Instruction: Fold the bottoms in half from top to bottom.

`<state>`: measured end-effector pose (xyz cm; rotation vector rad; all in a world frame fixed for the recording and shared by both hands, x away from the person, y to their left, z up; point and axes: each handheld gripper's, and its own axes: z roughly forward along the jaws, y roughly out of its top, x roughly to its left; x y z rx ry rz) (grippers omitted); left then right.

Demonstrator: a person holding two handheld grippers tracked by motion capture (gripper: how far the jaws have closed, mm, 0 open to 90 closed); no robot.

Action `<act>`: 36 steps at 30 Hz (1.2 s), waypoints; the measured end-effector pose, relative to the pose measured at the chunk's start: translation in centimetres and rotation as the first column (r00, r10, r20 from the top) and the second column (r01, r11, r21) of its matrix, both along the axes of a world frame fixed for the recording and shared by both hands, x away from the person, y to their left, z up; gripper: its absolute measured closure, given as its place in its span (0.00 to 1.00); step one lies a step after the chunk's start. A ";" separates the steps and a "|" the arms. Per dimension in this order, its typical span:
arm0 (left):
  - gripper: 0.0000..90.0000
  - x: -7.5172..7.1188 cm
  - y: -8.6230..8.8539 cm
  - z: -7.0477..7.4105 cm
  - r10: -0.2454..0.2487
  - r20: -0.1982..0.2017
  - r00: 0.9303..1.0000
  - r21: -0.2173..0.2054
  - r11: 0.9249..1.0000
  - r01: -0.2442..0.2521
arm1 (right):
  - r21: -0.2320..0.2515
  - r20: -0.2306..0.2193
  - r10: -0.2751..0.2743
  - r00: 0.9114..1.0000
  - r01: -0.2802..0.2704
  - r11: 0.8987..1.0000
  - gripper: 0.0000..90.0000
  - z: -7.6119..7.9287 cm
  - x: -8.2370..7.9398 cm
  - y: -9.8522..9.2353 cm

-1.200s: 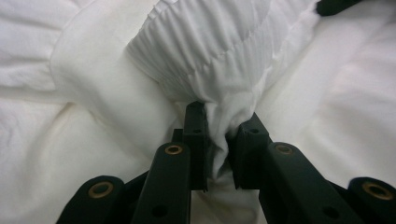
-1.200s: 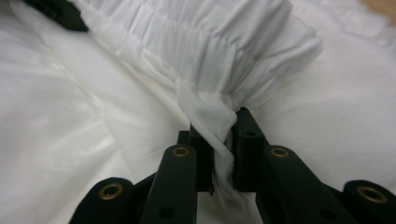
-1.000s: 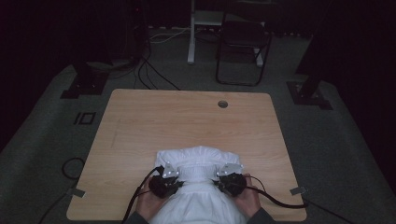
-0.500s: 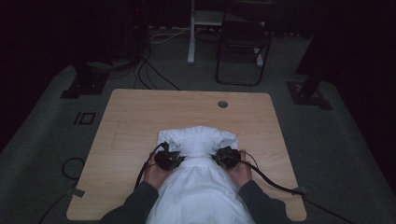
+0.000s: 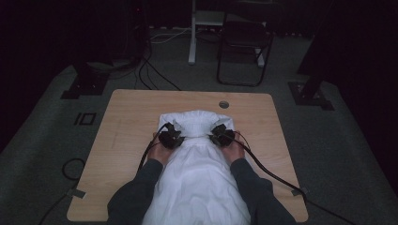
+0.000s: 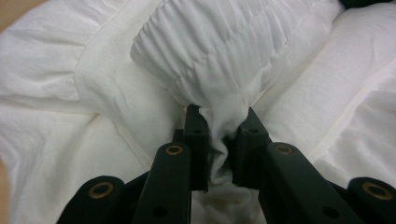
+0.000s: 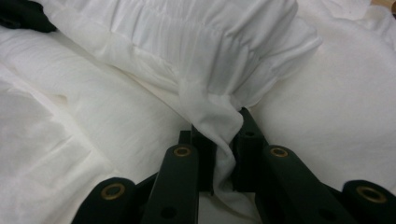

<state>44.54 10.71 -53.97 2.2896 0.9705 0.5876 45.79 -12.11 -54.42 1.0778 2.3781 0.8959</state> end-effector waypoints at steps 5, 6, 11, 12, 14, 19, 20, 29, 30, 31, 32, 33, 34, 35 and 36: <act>0.87 1.9 -0.5 0.4 0.034 -0.007 0.999 0.047 0.998 -0.034 | 0.024 -0.032 -0.038 0.999 0.039 0.999 0.91 0.2 2.1 0.3; 0.87 2.1 -0.5 0.4 0.042 -0.011 0.999 0.046 0.998 -0.041 | 0.030 -0.041 -0.048 0.998 0.049 0.998 0.91 0.3 2.5 0.3; 0.87 2.9 -0.1 0.4 0.074 -0.034 0.997 -0.006 0.997 -0.074 | 0.098 -0.084 -0.078 0.993 0.086 0.991 0.90 0.2 3.9 0.0; 0.88 3.0 0.2 0.4 0.077 -0.048 0.996 -0.035 0.996 -0.079 | 0.117 -0.096 -0.079 0.992 0.090 0.989 0.90 0.2 4.0 -0.1; 0.90 2.9 0.8 0.5 0.077 -0.073 0.994 -0.084 0.993 -0.083 | 0.120 -0.088 -0.058 0.994 0.068 0.990 0.91 0.2 4.0 -0.3; 0.92 2.0 2.5 2.9 0.048 -0.062 0.997 -0.221 0.973 -0.060 | 0.169 -0.025 -0.016 1.000 0.020 0.985 0.93 2.1 2.5 -0.9; 0.92 1.7 2.8 3.6 0.040 -0.050 0.998 -0.243 0.969 -0.051 | 0.190 0.005 0.006 1.000 -0.007 0.982 0.93 3.1 2.0 -1.2; 0.92 -5.0 3.2 14.7 -0.047 0.192 0.980 -0.322 0.941 0.108 | 0.285 0.232 0.058 0.971 -0.125 0.950 0.93 13.6 -3.1 -3.3; 0.92 -5.9 3.3 15.3 -0.053 0.208 0.977 -0.321 0.939 0.120 | 0.280 0.251 0.067 0.966 -0.139 0.950 0.93 14.3 -3.8 -3.4; 0.92 -6.9 3.3 15.7 -0.064 0.217 0.974 -0.319 0.938 0.132 | 0.274 0.265 0.081 0.961 -0.155 0.949 0.93 14.9 -4.5 -3.6; 0.92 -7.8 3.3 15.8 -0.073 0.224 0.972 -0.313 0.939 0.143 | 0.268 0.270 0.093 0.958 -0.167 0.949 0.93 15.2 -5.3 -3.7; 0.92 -8.7 3.3 15.8 -0.081 0.230 0.970 -0.316 0.936 0.153 | 0.259 0.272 0.107 0.956 -0.180 0.949 0.93 15.3 -6.1 -3.8; 0.92 -9.7 3.4 15.4 -0.094 0.230 0.969 -0.316 0.934 0.165 | 0.252 0.271 0.120 0.955 -0.190 0.949 0.93 15.2 -6.9 -3.9; 0.92 -10.7 3.4 14.8 -0.105 0.225 0.969 -0.317 0.932 0.175 | 0.240 0.270 0.133 0.953 -0.201 0.950 0.93 14.9 -7.9 -3.9; 0.92 -11.6 3.4 14.0 -0.119 0.214 0.970 -0.313 0.932 0.184 | 0.226 0.268 0.148 0.952 -0.212 0.951 0.93 14.4 -8.8 -4.1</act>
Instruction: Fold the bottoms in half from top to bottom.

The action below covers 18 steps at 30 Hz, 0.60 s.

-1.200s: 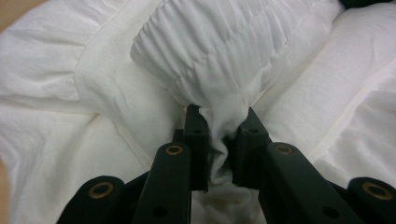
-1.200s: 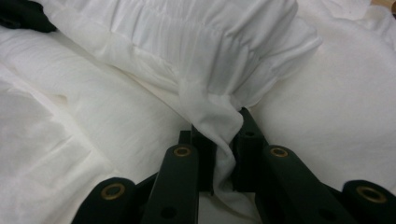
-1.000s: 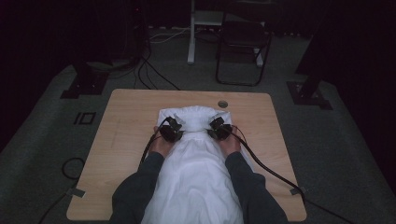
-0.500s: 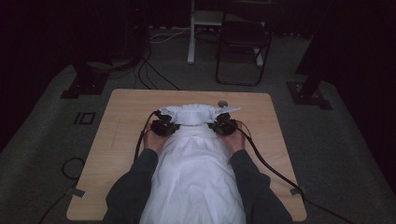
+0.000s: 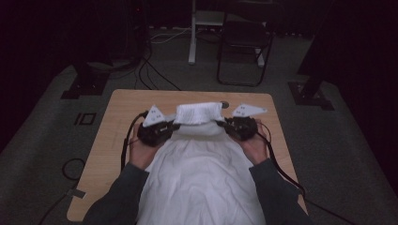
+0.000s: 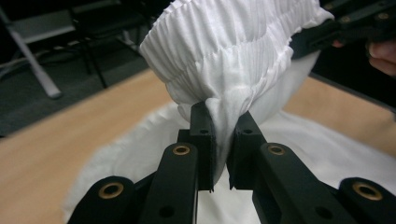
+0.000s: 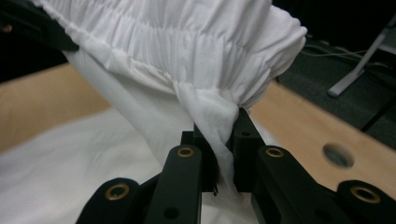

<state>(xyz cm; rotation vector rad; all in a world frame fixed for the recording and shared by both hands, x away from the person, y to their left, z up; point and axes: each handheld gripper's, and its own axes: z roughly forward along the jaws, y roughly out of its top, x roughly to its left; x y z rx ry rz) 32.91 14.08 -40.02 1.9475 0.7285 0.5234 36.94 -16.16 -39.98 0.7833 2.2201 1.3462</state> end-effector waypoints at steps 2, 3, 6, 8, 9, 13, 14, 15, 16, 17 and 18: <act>0.92 -1.9 -0.1 -2.5 -0.025 -0.047 0.999 0.016 1.000 0.026 | -0.013 -0.026 0.018 0.999 -0.018 1.000 0.93 -1.6 -1.9 -0.3; 0.92 -2.4 -0.1 -3.5 -0.032 -0.069 0.997 0.022 0.999 0.033 | -0.036 -0.046 0.023 0.999 -0.025 0.999 0.93 -3.0 -3.1 -0.3; 0.91 -4.0 -0.5 -8.1 -0.051 -0.188 0.981 0.064 0.996 0.064 | -0.080 -0.120 0.035 0.992 -0.045 0.996 0.93 -7.1 -5.6 -0.5; 0.91 -4.4 -0.9 -11.0 -0.048 -0.262 0.964 0.101 0.992 0.077 | -0.109 -0.183 0.034 0.983 -0.054 0.993 0.93 -9.9 -6.6 -0.5; 0.91 -4.5 -1.2 -12.3 -0.049 -0.304 0.951 0.109 0.990 0.086 | -0.120 -0.219 0.030 0.975 -0.057 0.991 0.93 -11.2 -7.0 -0.5; 0.90 -4.8 -2.1 -15.4 -0.057 -0.322 0.945 0.172 0.978 0.118 | -0.204 -0.270 -0.010 0.963 -0.047 0.978 0.93 -15.0 -7.5 -0.4; 0.90 -4.6 -1.9 -15.3 -0.054 -0.336 0.940 0.171 0.978 0.117 | -0.210 -0.268 -0.016 0.963 -0.042 0.977 0.93 -15.4 -7.4 -0.3; 0.90 -4.5 -1.9 -15.2 -0.052 -0.330 0.943 0.176 0.978 0.115 | -0.196 -0.277 -0.013 0.961 -0.043 0.980 0.93 -15.6 -7.2 -0.3; 0.90 -4.4 -1.9 -15.3 -0.054 -0.315 0.948 0.190 0.974 0.119 | -0.187 -0.287 -0.008 0.958 -0.047 0.981 0.93 -15.5 -6.9 -0.4; 0.90 -4.3 -1.8 -15.3 -0.055 -0.302 0.952 0.202 0.972 0.120 | -0.176 -0.303 -0.007 0.953 -0.049 0.983 0.93 -15.6 -6.7 -0.3; 0.90 -4.0 -1.7 -15.2 -0.048 -0.294 0.955 0.218 0.969 0.116 | -0.168 -0.309 -0.007 0.951 -0.048 0.985 0.93 -15.6 -6.4 -0.2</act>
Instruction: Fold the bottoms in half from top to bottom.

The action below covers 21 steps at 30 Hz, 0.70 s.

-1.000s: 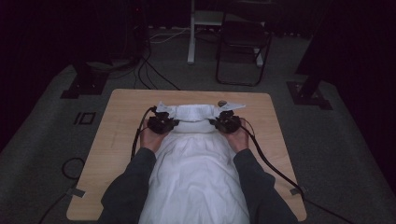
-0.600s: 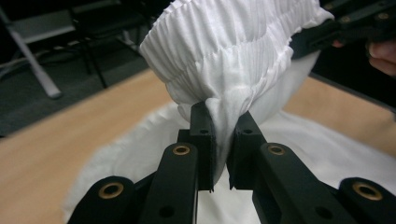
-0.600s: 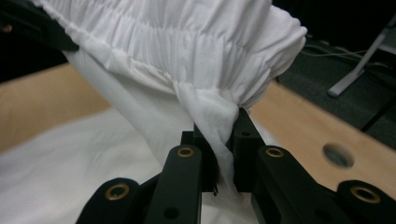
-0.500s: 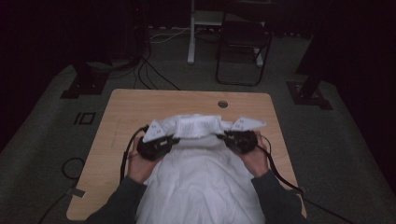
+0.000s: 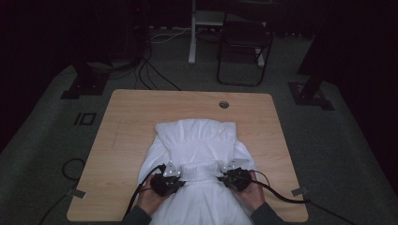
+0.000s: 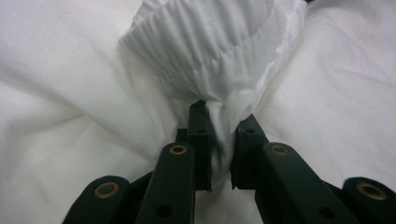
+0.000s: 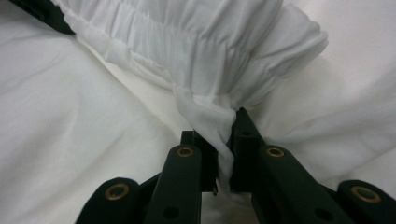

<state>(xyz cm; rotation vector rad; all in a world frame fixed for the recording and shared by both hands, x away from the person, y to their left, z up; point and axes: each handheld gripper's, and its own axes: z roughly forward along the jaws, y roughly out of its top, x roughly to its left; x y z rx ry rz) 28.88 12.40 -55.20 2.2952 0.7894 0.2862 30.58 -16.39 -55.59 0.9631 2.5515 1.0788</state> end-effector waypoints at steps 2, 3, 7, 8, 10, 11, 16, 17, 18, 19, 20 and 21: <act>0.90 0.7 0.4 0.2 0.016 0.020 1.000 0.031 0.999 -0.016 | 0.022 -0.014 -0.003 1.000 0.004 1.000 0.93 -0.1 0.5 0.3; 0.90 1.2 0.6 0.2 0.028 0.030 0.999 0.044 0.999 -0.029 | 0.028 -0.012 -0.003 1.000 0.004 1.000 0.93 -0.1 0.7 0.6; 0.90 3.8 1.6 0.6 0.084 0.057 0.995 0.091 0.992 -0.089 | 0.030 0.007 0.001 1.000 -0.001 1.000 0.93 -0.2 2.4 2.3; 0.90 4.5 1.8 0.6 0.101 0.060 0.993 0.094 0.990 -0.106 | 0.037 0.003 -0.002 1.000 0.002 0.999 0.93 -0.2 3.0 2.7; 0.90 5.8 2.1 0.7 0.130 0.069 0.989 0.096 0.986 -0.136 | 0.045 -0.002 -0.011 1.000 0.011 0.999 0.93 -0.1 4.5 3.3; 0.90 6.4 2.2 0.7 0.147 0.069 0.987 0.094 0.984 -0.153 | 0.043 0.001 -0.018 1.000 0.018 0.999 0.93 -0.1 5.2 3.7; 0.90 8.7 1.8 0.6 0.206 0.082 0.975 0.082 0.974 -0.213 | 0.014 0.006 -0.052 0.999 0.052 0.999 0.93 0.3 9.2 4.6; 0.90 9.0 1.7 0.6 0.207 0.083 0.975 0.075 0.974 -0.213 | 0.005 0.007 -0.056 0.998 0.056 0.998 0.93 0.4 10.0 4.6; 0.90 9.3 1.5 0.5 0.206 0.085 0.975 0.072 0.975 -0.213 | -0.003 0.005 -0.069 0.998 0.069 0.998 0.93 0.5 10.8 4.6; 0.90 9.6 1.3 0.5 0.208 0.087 0.974 0.070 0.974 -0.214 | -0.005 0.004 -0.079 0.997 0.079 0.997 0.93 0.5 11.5 4.5; 0.90 9.9 1.2 0.5 0.213 0.088 0.973 0.066 0.974 -0.219 | 0.002 -0.003 -0.091 0.996 0.091 0.996 0.93 0.5 12.1 4.4; 0.90 10.2 1.1 0.5 0.215 0.085 0.973 0.067 0.973 -0.221 | 0.017 -0.013 -0.101 0.995 0.101 0.995 0.93 0.5 12.7 4.2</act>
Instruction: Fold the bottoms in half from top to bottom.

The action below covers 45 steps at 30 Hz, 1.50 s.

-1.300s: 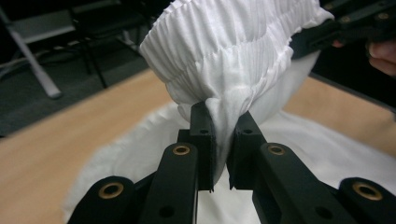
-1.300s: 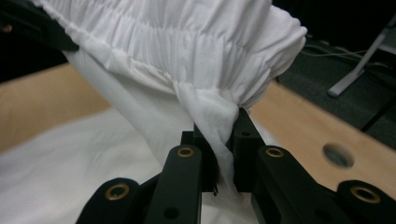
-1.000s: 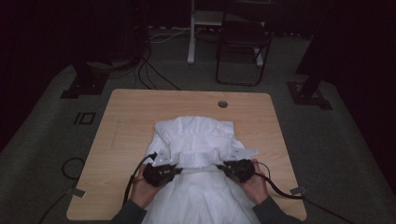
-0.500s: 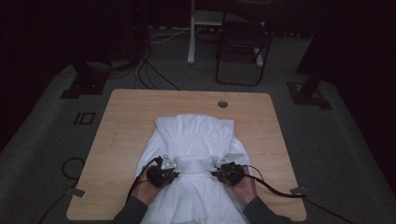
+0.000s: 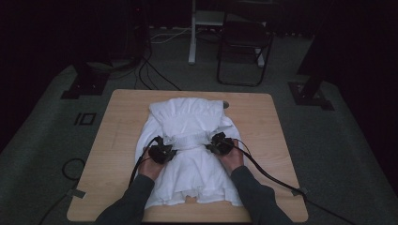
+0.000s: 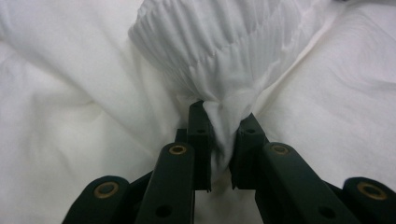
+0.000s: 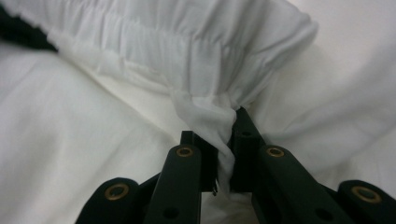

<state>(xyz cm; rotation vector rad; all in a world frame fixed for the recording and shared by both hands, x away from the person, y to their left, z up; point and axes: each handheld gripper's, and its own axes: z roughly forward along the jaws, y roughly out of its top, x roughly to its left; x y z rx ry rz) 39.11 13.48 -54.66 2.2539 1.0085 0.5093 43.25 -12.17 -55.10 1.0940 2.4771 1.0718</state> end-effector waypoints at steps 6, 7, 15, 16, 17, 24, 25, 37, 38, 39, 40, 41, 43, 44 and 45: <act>0.91 0.6 -0.1 0.2 0.014 -0.017 1.000 -0.009 1.000 -0.015 | 0.040 -0.028 -0.006 1.000 0.007 0.999 0.93 0.0 0.9 -0.5; 0.92 0.6 -0.1 0.4 0.013 -0.022 1.000 -0.014 1.000 -0.014 | 0.031 -0.012 0.007 1.000 -0.007 0.999 0.93 0.1 0.7 -0.5; 0.95 -1.3 0.6 6.7 -0.002 0.110 0.994 -0.155 0.988 0.019 | 0.104 0.157 0.014 0.988 -0.030 0.994 0.94 5.9 -1.1 -1.8; 0.95 -1.9 0.6 7.8 -0.005 0.144 0.990 -0.167 0.986 0.030 | 0.111 0.191 0.013 0.981 -0.035 0.993 0.94 6.9 -1.7 -2.0; 0.95 -2.7 0.5 8.8 -0.013 0.174 0.985 -0.173 0.984 0.044 | 0.128 0.221 0.012 0.975 -0.041 0.991 0.94 8.0 -2.3 -2.3; 0.94 -5.7 0.6 9.6 -0.065 0.211 0.975 -0.165 0.981 0.101 | 0.090 0.282 0.074 0.956 -0.103 0.991 0.94 9.3 -6.8 -3.2; 0.94 -6.6 0.2 6.2 -0.107 0.139 0.984 -0.134 0.983 0.126 | 0.056 0.255 0.086 0.963 -0.104 0.993 0.94 7.2 -7.9 -3.2; 0.71 -7.8 0.2 -0.5 -0.149 -0.011 0.989 -0.070 0.986 0.148 | 0.021 0.042 0.108 0.993 -0.109 0.994 0.67 -0.7 -9.0 -3.4; 0.66 -7.9 0.4 -0.3 -0.144 -0.014 0.989 -0.073 0.987 0.143 | 0.023 0.034 0.119 0.992 -0.120 0.993 0.61 -0.5 -9.1 -3.5; 0.63 -8.0 0.7 0.0 -0.137 -0.015 0.990 -0.092 0.987 0.135 | 0.022 0.029 0.128 0.991 -0.129 0.991 0.57 -0.3 -9.2 -3.6; 0.61 -8.1 1.1 0.4 -0.130 -0.020 0.991 -0.124 0.984 0.127 | 0.024 0.034 0.133 0.990 -0.134 0.991 0.54 -0.1 -9.3 -3.7; 0.60 -8.1 1.6 0.9 -0.124 -0.016 0.992 -0.155 0.981 0.120 | 0.032 0.039 0.139 0.990 -0.140 0.990 0.51 0.2 -9.4 -3.9; 0.58 -8.0 2.5 1.9 -0.105 -0.004 0.994 -0.210 0.972 0.102 | 0.068 0.051 0.139 0.989 -0.142 0.987 0.47 1.0 -9.6 -4.6; 0.58 -7.9 2.9 2.4 -0.099 0.006 0.995 -0.236 0.967 0.098 | 0.092 0.062 0.138 0.988 -0.143 0.985 0.47 1.5 -9.6 -5.0; 0.60 -7.7 3.3 2.9 -0.087 0.017 0.996 -0.252 0.964 0.089 | 0.115 0.070 0.130 0.989 -0.138 0.984 0.47 1.9 -9.6 -5.4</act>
